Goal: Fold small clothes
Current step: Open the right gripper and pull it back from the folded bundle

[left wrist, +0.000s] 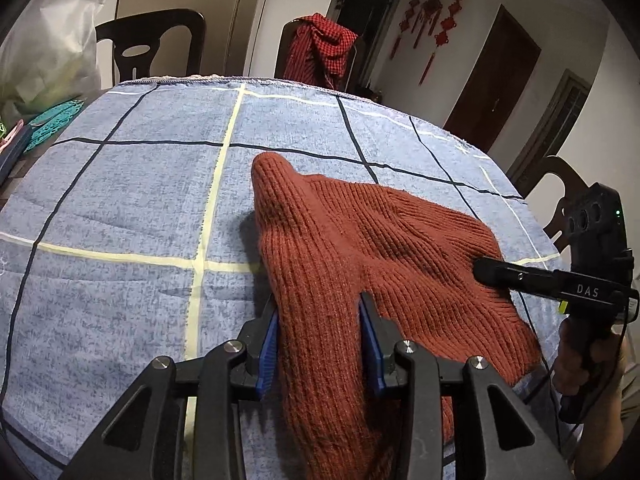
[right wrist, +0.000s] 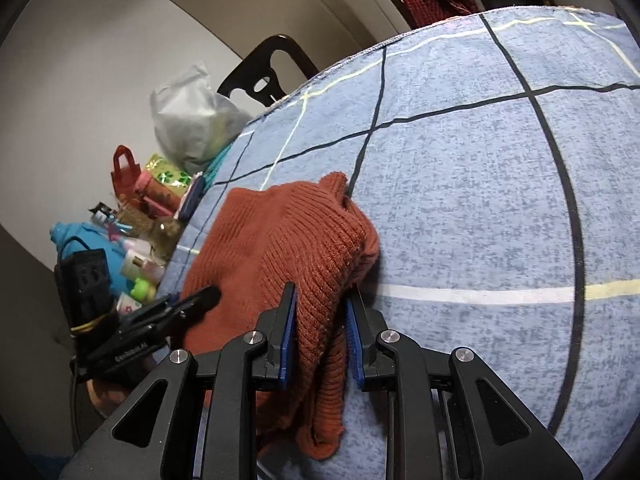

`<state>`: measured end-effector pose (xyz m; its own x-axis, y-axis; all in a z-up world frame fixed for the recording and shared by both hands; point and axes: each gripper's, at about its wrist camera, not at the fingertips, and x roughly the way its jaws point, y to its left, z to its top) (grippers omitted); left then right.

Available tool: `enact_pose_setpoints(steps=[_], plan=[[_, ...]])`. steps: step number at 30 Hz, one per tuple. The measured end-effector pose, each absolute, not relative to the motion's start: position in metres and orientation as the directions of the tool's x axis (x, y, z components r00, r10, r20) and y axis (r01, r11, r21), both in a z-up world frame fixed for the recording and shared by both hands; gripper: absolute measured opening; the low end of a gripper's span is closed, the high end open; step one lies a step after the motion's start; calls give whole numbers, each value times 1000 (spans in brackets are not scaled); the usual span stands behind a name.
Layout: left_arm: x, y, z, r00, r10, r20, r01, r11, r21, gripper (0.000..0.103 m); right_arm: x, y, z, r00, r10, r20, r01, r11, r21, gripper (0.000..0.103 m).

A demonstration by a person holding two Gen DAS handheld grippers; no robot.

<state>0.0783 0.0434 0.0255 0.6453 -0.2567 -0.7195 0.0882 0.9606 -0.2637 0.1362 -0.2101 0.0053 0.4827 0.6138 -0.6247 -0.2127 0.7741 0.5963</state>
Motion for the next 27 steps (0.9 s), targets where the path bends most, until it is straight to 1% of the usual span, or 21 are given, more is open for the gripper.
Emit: enact_pose_setpoints(steps=[2, 5, 9, 12, 14, 16, 18, 21, 24, 27], plan=[[74, 46, 30, 653, -256, -713, 85, 960, -267, 41, 131, -212, 16, 515, 568, -642, -219, 811, 542, 23], [71, 46, 42, 684, -226, -694, 80, 968, -236, 40, 127, -215, 35, 592, 460, -662, -208, 880, 426, 23], [79, 38, 58, 717, -219, -662, 96, 971, -218, 40, 133, -203, 45, 611, 459, -645, -260, 886, 383, 23], [93, 28, 51, 697, -232, -678, 122, 971, -208, 40, 147, -187, 33, 579, 442, -685, -290, 897, 333, 23], [103, 23, 41, 678, -210, -704, 114, 977, -182, 40, 159, -183, 17, 543, 413, -731, -274, 910, 311, 23], [108, 25, 34, 670, -194, -717, 103, 980, -169, 40, 165, -186, 8, 533, 394, -749, -260, 918, 299, 23], [105, 27, 34, 668, -185, -720, 91, 982, -168, 40, 162, -189, 11, 540, 390, -746, -249, 920, 302, 23], [87, 29, 44, 690, -179, -701, 92, 983, -160, 40, 141, -189, 31, 577, 402, -711, -284, 915, 287, 23], [66, 28, 50, 703, -155, -694, 85, 987, -135, 40, 108, -180, 48, 588, 432, -684, -359, 897, 258, 23], [46, 27, 51, 704, -141, -697, 70, 989, -129, 40, 83, -166, 50, 573, 464, -676, -430, 872, 233, 23]])
